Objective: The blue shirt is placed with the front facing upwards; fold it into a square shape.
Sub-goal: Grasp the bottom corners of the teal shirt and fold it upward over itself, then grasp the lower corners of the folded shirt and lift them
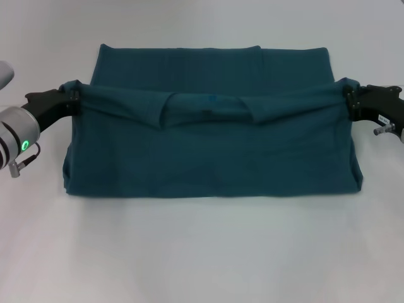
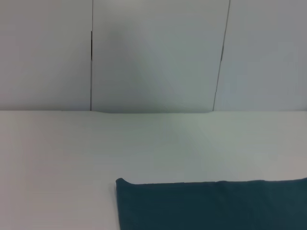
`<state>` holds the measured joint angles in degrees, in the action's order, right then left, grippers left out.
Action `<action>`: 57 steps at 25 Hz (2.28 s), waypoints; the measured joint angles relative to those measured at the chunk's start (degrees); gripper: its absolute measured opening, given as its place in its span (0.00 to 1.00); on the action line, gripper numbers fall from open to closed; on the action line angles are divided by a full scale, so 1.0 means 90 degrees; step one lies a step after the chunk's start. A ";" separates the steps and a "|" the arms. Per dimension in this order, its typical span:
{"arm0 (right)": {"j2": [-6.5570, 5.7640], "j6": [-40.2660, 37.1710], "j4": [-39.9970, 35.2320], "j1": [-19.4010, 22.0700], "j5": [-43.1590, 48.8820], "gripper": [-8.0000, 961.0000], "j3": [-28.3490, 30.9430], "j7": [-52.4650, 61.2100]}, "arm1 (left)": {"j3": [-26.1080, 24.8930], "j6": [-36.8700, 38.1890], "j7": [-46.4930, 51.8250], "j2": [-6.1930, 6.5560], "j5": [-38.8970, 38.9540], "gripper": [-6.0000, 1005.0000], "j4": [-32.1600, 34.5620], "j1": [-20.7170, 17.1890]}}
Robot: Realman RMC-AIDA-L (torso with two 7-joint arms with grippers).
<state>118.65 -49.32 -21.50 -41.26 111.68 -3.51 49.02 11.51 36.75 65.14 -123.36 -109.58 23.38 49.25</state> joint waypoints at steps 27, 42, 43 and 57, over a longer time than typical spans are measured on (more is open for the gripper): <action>0.0070 0.0456 0.0016 -0.0086 -0.0495 0.11 -0.0151 0.0042 | 0.0002 -0.0256 -0.0490 -0.0043 0.0463 0.10 -0.0216 0.0088; 0.0092 0.0979 0.0086 -0.0191 -0.0495 0.55 -0.0680 0.0055 | -0.0004 -0.0487 -0.0489 -0.0053 0.1050 0.46 -0.0212 0.0035; 0.0091 0.0979 0.0086 -0.0191 -0.0495 0.56 -0.0683 0.0056 | -0.0002 -0.0489 -0.0490 -0.0053 0.1052 0.58 -0.0214 0.0035; 0.0088 0.0819 0.0040 -0.0144 -0.0760 0.63 -0.0684 0.0172 | 0.0285 -0.0319 -0.0390 -0.0049 0.1053 0.84 -0.0178 -0.0084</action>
<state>119.44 -41.95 -21.14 -42.56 104.84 -9.67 50.56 14.08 33.88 61.63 -123.80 -100.10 21.78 48.50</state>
